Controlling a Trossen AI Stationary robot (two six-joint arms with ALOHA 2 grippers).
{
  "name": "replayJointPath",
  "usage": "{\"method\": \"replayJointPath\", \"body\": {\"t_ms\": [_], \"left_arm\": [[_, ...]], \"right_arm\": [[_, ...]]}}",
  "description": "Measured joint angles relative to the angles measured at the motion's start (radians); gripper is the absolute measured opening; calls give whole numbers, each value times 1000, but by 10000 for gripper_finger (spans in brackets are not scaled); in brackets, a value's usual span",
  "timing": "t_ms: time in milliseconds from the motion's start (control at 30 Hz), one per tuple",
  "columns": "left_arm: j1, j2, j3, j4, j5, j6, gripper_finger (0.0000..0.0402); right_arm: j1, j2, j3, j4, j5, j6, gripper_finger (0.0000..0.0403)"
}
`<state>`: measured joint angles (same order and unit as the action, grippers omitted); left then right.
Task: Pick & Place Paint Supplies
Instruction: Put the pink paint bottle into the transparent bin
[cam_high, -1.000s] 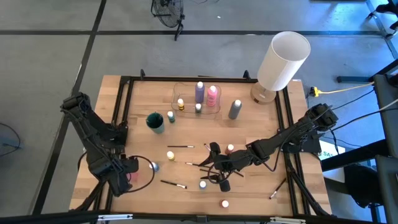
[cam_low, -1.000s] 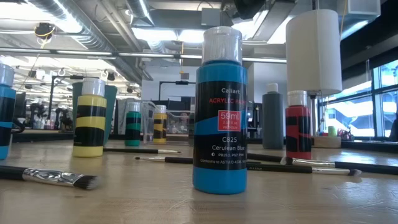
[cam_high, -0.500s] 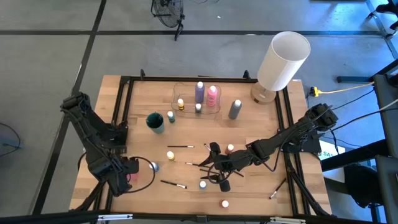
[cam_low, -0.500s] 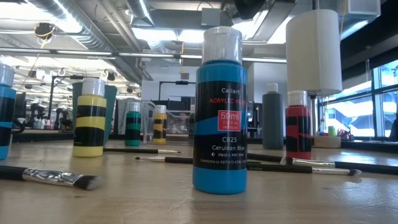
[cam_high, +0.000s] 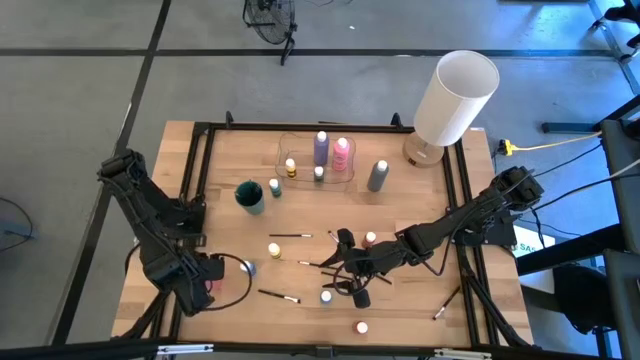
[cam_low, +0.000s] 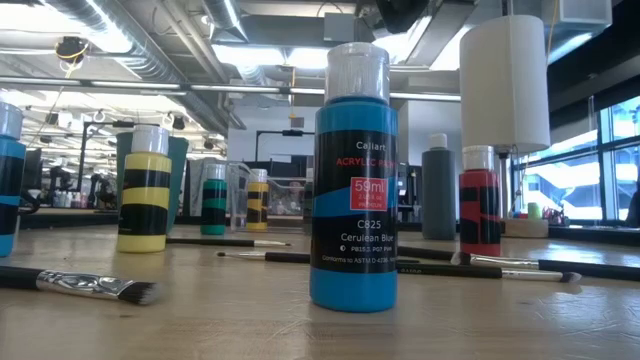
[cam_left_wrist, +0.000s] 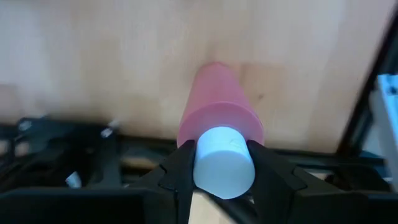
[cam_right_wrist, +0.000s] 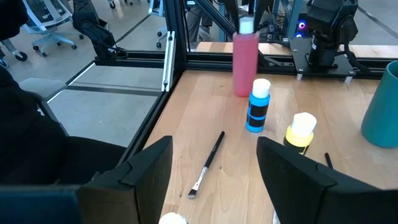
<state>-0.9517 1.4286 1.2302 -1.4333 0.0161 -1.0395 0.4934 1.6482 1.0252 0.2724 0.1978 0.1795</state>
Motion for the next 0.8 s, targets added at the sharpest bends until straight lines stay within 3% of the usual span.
{"method": "replayJointPath", "body": {"t_ms": [233, 500, 800], "left_arm": [[31, -4, 102, -139, -7, -28, 118], [98, -10, 216, -140, -91, 167, 118], [159, -10, 344, -139, -160, 277, 118]], "right_arm": [[0, 0, 0, 0, 0, 0, 236], [0, 0, 0, 0, 0, 0, 236], [0, 0, 0, -6, 0, 7, 236]]}}
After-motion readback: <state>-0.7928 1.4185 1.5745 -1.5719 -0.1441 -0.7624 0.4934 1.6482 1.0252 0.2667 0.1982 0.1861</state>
